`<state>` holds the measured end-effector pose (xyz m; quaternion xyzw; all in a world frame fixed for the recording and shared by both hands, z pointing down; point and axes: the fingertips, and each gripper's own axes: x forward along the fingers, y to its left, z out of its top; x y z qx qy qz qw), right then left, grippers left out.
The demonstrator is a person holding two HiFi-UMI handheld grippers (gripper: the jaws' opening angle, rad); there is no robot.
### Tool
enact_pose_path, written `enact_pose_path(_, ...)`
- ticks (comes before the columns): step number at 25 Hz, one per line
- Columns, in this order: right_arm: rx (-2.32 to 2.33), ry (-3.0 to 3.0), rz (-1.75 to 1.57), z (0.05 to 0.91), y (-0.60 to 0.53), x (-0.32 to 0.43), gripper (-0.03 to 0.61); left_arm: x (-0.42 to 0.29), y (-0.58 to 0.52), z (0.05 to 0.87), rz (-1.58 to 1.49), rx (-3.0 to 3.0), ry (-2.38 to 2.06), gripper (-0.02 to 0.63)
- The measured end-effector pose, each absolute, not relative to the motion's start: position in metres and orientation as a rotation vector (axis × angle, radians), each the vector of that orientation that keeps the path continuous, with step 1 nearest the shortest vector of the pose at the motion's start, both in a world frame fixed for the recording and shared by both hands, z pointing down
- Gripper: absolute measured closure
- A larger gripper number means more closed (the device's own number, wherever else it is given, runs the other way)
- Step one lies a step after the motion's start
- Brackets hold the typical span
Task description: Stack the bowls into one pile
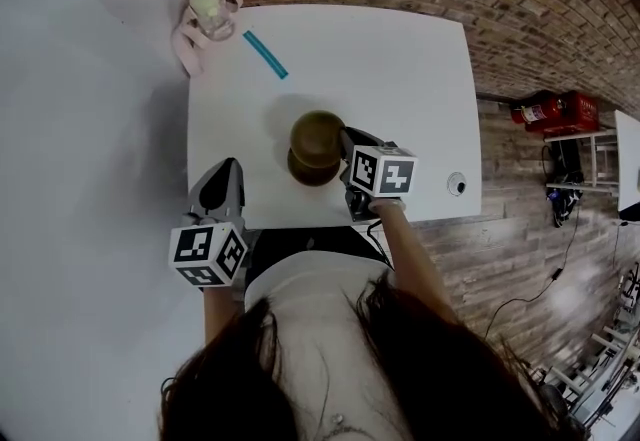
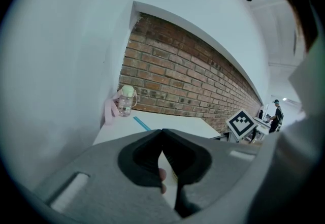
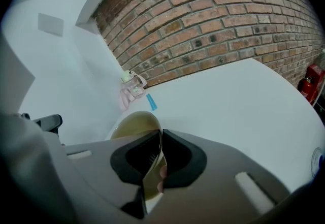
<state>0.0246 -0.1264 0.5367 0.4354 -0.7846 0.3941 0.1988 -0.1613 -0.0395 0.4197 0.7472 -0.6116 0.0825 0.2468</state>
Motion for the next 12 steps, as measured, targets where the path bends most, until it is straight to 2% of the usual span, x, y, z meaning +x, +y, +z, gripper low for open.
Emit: enact_pose_path(12, 1.198, -2.172, 1.133, 0.549, -0.111, 0.024, 0.557, -0.156, -0.037, 0.431, 0.245, 2.044, -1.624, 0.611)
